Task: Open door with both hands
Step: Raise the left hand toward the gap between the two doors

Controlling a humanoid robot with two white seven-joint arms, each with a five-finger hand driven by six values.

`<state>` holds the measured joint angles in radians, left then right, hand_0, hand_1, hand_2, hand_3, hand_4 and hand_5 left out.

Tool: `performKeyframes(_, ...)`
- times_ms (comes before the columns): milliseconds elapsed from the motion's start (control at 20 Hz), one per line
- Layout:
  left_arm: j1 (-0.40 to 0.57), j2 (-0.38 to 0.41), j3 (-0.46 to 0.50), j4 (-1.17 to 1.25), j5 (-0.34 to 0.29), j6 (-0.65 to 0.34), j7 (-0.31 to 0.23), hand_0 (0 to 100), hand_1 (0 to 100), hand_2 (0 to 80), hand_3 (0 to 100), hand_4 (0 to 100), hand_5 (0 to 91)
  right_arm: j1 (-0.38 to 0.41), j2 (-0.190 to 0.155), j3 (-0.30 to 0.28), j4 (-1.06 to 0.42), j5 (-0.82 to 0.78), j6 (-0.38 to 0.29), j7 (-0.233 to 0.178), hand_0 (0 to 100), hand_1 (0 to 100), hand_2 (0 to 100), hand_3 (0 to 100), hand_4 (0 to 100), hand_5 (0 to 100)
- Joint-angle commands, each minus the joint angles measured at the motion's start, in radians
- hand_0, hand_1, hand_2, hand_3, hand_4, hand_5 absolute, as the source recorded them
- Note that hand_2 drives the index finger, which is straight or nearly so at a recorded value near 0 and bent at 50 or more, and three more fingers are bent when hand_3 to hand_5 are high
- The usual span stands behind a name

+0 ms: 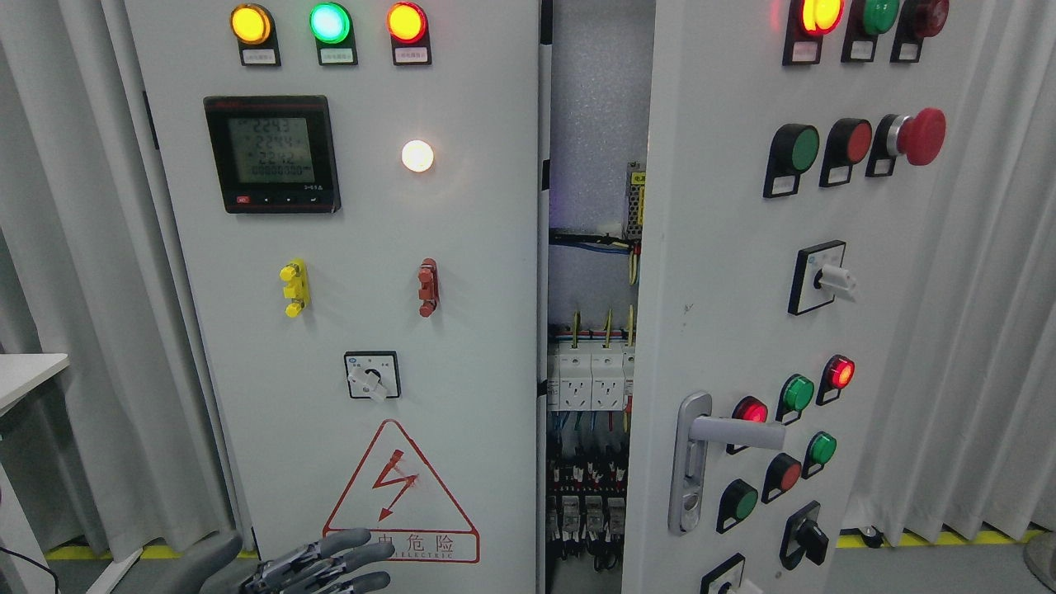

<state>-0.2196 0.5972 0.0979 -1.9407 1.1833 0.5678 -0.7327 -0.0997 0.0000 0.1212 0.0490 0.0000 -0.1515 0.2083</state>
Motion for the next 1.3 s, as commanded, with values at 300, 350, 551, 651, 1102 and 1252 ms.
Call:
performKeyframes(300,-0.503,-0.054,0.000,0.206,0.059,0.170,0.007,30,0,2.8,3,4,0.0,0.000,-0.002,0.000,0.000,-0.028,0.000,0.000,22,0,0,0,0,0)
performKeyframes(350,-0.526,-0.056,-0.021,0.223,0.058,0.172,0.007,30,0,2.8,3,4,0.0,0.000,-0.002,0.000,0.000,-0.028,0.000,0.000,22,0,0,0,0,0)
performKeyframes(551,-0.610,-0.128,-0.099,0.305,0.023,0.170,0.018,30,0,2.8,3,4,0.0,0.000,-0.002,0.000,0.000,-0.028,0.000,0.000,22,0,0,0,0,0)
performKeyframes(651,-0.661,-0.177,-0.142,0.371,-0.020,0.170,0.021,30,0,2.8,3,4,0.0,0.000,-0.002,0.000,0.000,-0.028,0.000,0.000,22,0,0,0,0,0)
performKeyframes(1102,-0.751,-0.353,-0.231,0.483,-0.119,0.170,0.022,30,0,2.7,3,4,0.0,0.000,-0.002,0.000,0.000,-0.028,0.000,0.000,22,0,0,0,0,0)
performKeyframes(1252,-0.768,-0.349,-0.317,0.480,-0.113,0.156,0.022,30,0,2.7,3,4,0.0,0.000,-0.002,0.000,0.000,-0.028,0.000,0.000,22,0,0,0,0,0)
